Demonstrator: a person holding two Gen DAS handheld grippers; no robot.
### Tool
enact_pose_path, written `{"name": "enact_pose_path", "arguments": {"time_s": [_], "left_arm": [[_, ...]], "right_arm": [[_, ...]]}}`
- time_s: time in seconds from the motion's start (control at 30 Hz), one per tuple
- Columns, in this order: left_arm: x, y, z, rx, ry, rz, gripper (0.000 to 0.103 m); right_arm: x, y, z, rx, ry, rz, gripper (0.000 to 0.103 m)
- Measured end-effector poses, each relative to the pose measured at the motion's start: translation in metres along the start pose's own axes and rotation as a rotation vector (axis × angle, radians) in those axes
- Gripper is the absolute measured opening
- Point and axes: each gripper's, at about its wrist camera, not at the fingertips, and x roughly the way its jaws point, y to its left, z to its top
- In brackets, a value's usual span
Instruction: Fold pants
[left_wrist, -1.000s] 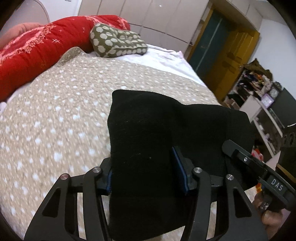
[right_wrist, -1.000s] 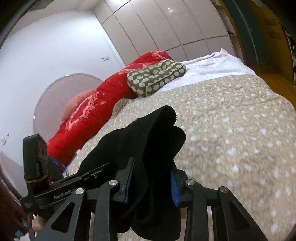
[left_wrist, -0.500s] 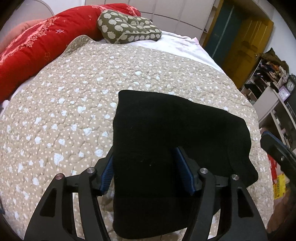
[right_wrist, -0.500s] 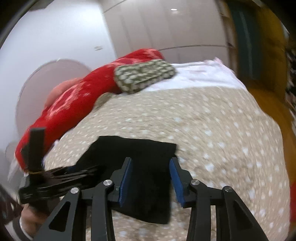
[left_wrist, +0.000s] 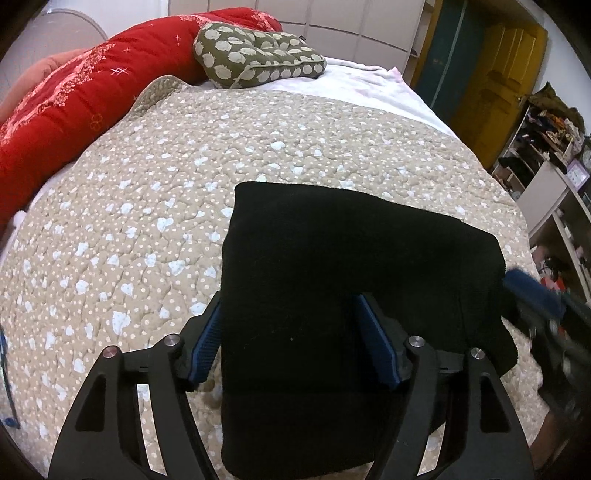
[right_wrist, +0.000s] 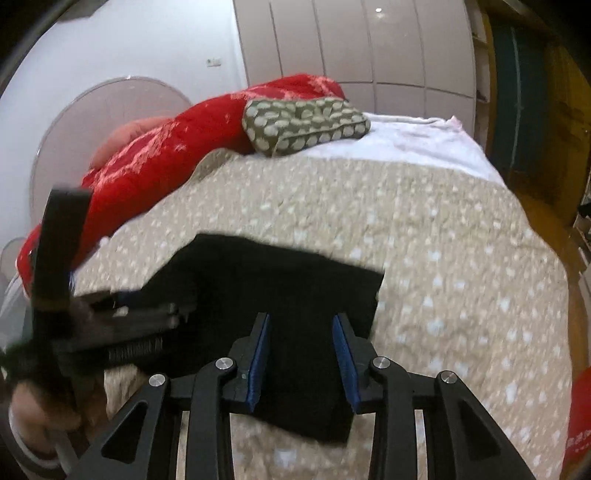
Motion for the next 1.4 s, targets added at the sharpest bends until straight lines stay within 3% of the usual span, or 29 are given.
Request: {"name": "enact_pose_path", "arguments": {"time_s": [0.1,0.2,0.33,0.53,0.67,0.8,0.9,1.07,1.4], "left_arm": [[0.002,-0.003,0.003,0.013,0.003,0.012,0.073],[0.006,-0.006,0.006,0.035,0.015,0.025,0.074],[0.009,-0.009,0.008,0.045,0.020,0.049,0.077],[0.010,-0.007,0.007,0.036,0.017,0.048,0.078],[0.010,-0.007,0.007,0.035,0.016,0.051,0.079],[0.008,-0.013,0.005,0.050,0.005,0.080,0.079],[0.002,-0.014,0.003,0.067,-0.010,0.096,0.079],[-0.019,-0.013,-0.005,0.082,-0.059,0.141,0.079],[-0.058,-0.001,-0.038,0.058,-0.107,0.198,0.079]], "right_arm": [[0.015,-0.003,0.010,0.018,0.017,-0.028,0.033],[0.052,-0.012,0.012,0.051,0.106,-0.050,0.034],[0.067,-0.018,0.016,0.075,0.101,-0.037,0.034],[0.036,-0.014,0.015,0.059,0.097,-0.019,0.034],[0.008,-0.009,-0.007,0.042,0.077,-0.036,0.035],[0.015,-0.011,-0.031,0.049,0.101,-0.042,0.039],[0.011,-0.018,-0.028,0.098,0.096,-0.018,0.040],[-0.022,-0.011,-0.019,0.095,-0.011,-0.053,0.040],[-0.047,0.003,-0.027,0.122,-0.024,-0.070,0.040]]}}
